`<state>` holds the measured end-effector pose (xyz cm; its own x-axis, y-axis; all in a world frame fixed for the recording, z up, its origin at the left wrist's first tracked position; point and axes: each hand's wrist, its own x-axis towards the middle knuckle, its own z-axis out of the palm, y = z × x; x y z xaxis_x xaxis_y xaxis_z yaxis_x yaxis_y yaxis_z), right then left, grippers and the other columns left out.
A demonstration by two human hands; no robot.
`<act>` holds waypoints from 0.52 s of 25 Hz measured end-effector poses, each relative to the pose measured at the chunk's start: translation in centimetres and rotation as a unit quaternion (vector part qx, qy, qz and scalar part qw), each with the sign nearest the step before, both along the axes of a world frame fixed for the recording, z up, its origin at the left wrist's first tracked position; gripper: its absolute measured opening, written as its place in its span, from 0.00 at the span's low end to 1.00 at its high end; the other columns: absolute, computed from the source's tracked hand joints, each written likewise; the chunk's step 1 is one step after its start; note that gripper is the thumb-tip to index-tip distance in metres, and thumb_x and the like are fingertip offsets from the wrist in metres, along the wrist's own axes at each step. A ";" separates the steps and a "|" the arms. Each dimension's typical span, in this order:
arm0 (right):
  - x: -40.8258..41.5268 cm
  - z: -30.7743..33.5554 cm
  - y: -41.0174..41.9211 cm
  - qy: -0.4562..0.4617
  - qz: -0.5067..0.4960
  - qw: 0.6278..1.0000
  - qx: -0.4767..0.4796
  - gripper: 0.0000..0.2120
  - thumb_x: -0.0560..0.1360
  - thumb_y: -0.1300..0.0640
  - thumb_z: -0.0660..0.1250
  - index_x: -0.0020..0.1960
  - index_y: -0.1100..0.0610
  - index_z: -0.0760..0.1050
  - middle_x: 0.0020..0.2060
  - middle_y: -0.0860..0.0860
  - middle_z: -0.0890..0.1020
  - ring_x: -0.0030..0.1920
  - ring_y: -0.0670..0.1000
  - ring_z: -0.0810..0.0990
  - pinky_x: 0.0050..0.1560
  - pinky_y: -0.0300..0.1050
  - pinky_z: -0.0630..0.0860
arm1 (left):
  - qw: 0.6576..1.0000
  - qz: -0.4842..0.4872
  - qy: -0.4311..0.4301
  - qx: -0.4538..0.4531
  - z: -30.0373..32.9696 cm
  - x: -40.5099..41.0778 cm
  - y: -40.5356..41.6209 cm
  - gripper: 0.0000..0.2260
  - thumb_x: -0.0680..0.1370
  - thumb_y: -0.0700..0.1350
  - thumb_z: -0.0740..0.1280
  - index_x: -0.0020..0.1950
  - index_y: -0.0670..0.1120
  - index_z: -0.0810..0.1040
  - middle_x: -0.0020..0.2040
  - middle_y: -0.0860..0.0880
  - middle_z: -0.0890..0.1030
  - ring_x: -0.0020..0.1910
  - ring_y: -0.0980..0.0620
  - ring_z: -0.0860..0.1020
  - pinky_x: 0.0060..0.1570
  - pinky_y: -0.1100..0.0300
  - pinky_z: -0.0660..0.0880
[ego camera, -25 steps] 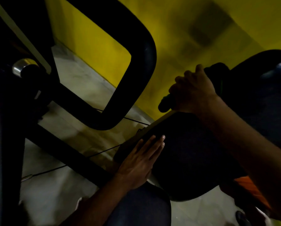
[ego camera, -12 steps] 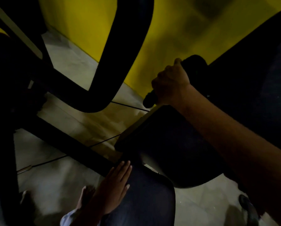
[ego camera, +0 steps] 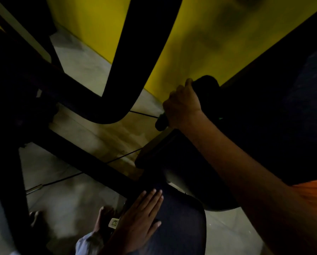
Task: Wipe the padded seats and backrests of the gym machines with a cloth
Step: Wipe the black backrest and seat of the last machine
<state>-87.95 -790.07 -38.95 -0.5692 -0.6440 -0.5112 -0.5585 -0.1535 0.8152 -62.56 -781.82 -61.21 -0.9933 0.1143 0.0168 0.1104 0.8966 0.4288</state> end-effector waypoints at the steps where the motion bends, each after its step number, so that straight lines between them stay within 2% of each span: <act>1: 0.2 0.1 -0.3 -0.063 -0.085 0.992 -0.073 0.10 0.80 0.61 0.57 0.60 0.58 0.72 0.62 0.53 0.75 0.66 0.58 0.69 0.71 0.58 0.56 | 1.000 0.002 -0.001 0.007 0.1 0.2 -0.3 0.30 0.75 0.59 0.58 0.72 0.42 0.68 0.74 0.45 0.67 0.73 0.48 0.62 0.69 0.51 0.55; 2: 0.3 1.0 -0.3 -0.094 -0.142 0.982 -0.081 0.14 0.81 0.51 0.57 0.60 0.56 0.74 0.60 0.54 0.76 0.65 0.59 0.70 0.70 0.61 0.55 | 1.000 0.003 0.000 0.011 0.2 0.4 -0.6 0.30 0.75 0.59 0.58 0.72 0.42 0.68 0.74 0.46 0.67 0.73 0.49 0.63 0.68 0.51 0.56; 4: 0.2 2.4 0.1 -0.114 -0.147 0.978 -0.091 0.15 0.79 0.46 0.57 0.56 0.54 0.76 0.57 0.54 0.78 0.62 0.59 0.72 0.69 0.60 0.56 | 1.000 0.006 0.005 0.011 0.6 0.6 -0.9 0.30 0.75 0.60 0.58 0.71 0.43 0.70 0.73 0.46 0.67 0.72 0.49 0.64 0.69 0.53 0.55; 7: 0.1 2.7 0.2 -0.107 -0.115 0.979 -0.127 0.15 0.80 0.46 0.57 0.56 0.54 0.76 0.57 0.54 0.78 0.61 0.60 0.72 0.69 0.61 0.57 | 1.000 0.011 0.009 0.007 0.9 0.6 -1.1 0.29 0.75 0.60 0.58 0.71 0.44 0.71 0.73 0.47 0.68 0.72 0.50 0.65 0.69 0.53 0.53; 13: 1.5 -1.9 -1.5 -0.161 -0.140 0.976 -0.028 0.16 0.79 0.47 0.58 0.62 0.54 0.72 0.61 0.54 0.76 0.64 0.59 0.71 0.69 0.61 0.57 | 1.000 0.010 -0.002 0.018 1.1 0.9 -1.9 0.28 0.75 0.61 0.56 0.68 0.46 0.74 0.71 0.50 0.71 0.71 0.52 0.64 0.70 0.56 0.51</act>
